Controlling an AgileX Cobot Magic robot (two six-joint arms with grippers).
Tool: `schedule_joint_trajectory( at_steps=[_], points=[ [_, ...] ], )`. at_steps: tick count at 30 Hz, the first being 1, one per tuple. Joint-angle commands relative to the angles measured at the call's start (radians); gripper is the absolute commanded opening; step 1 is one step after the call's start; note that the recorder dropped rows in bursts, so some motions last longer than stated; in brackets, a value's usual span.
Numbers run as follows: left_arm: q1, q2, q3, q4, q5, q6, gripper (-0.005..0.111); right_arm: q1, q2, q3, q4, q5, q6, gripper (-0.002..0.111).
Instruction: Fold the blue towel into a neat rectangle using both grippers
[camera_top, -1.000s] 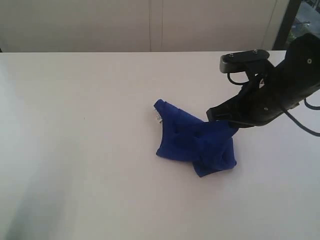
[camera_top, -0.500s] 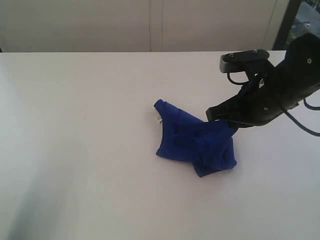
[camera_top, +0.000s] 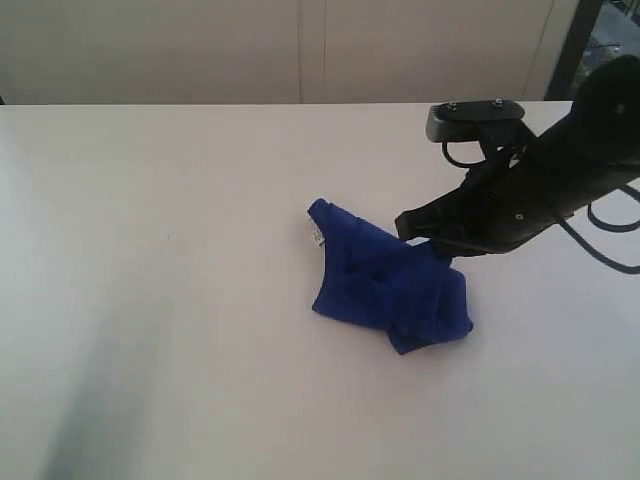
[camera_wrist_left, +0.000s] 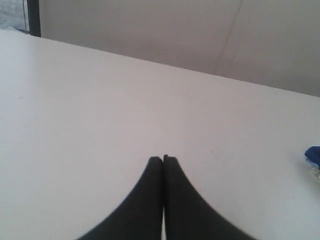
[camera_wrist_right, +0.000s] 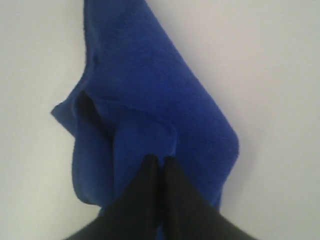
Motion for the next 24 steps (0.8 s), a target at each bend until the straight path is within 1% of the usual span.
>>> schedule_joint_trajectory(
  at_steps=[1, 2, 4, 5, 6, 8, 10, 11, 14, 16, 20, 22, 24],
  points=[
    [0.003, 0.141, -0.153, -0.062, 0.155, -0.003, 0.0, 0.01, 0.001, -0.009, 0.156, 0.038, -0.193, 0.0],
    [0.003, 0.172, -0.179, -0.087, 0.183, 0.016, 0.0, 0.018, 0.001, -0.011, 0.17, 0.045, -0.213, 0.0],
    [0.003, 0.256, -0.239, -0.218, 0.245, 0.145, 0.0, 0.03, 0.001, -0.012, 0.17, 0.042, -0.215, 0.0],
    [0.003, 0.316, -0.272, -0.347, 0.285, 0.293, 0.0, 0.032, 0.001, -0.013, 0.17, 0.035, -0.215, 0.0],
    [0.003, 0.377, -0.312, -0.532, 0.338, 0.488, 0.0, 0.032, 0.001, -0.013, 0.166, 0.023, -0.214, 0.0],
    [0.003, 0.511, -0.368, -0.829, 0.424, 0.787, 0.0, 0.032, 0.001, -0.013, 0.119, -0.001, -0.165, 0.0],
    [0.003, 0.592, -0.391, -0.945, 0.465, 0.896, 0.0, 0.032, 0.001, -0.013, 0.084, -0.009, -0.121, 0.0],
    [0.003, 0.636, -0.403, -0.979, 0.477, 0.925, 0.0, 0.029, 0.001, -0.013, 0.074, -0.009, -0.11, 0.0],
    [-0.011, 0.75, -0.434, -1.005, 0.495, 0.951, 0.0, 0.027, 0.001, -0.013, 0.026, -0.014, -0.061, 0.0],
    [-0.06, 0.819, -0.452, -1.013, 0.474, 0.961, 0.0, 0.027, 0.001, -0.013, -0.003, -0.029, -0.03, 0.0],
    [-0.235, 0.941, -0.501, -1.012, 0.327, 0.963, 0.0, 0.027, 0.001, -0.013, -0.015, -0.041, -0.011, 0.0],
    [-0.339, 1.016, -0.534, -1.012, 0.248, 0.947, 0.0, 0.027, 0.001, -0.013, -0.015, -0.04, -0.011, 0.0],
    [-0.417, 1.093, -0.584, -1.012, 0.179, 0.93, 0.0, 0.027, 0.001, -0.013, -0.03, -0.033, -0.011, 0.0]
  ],
)
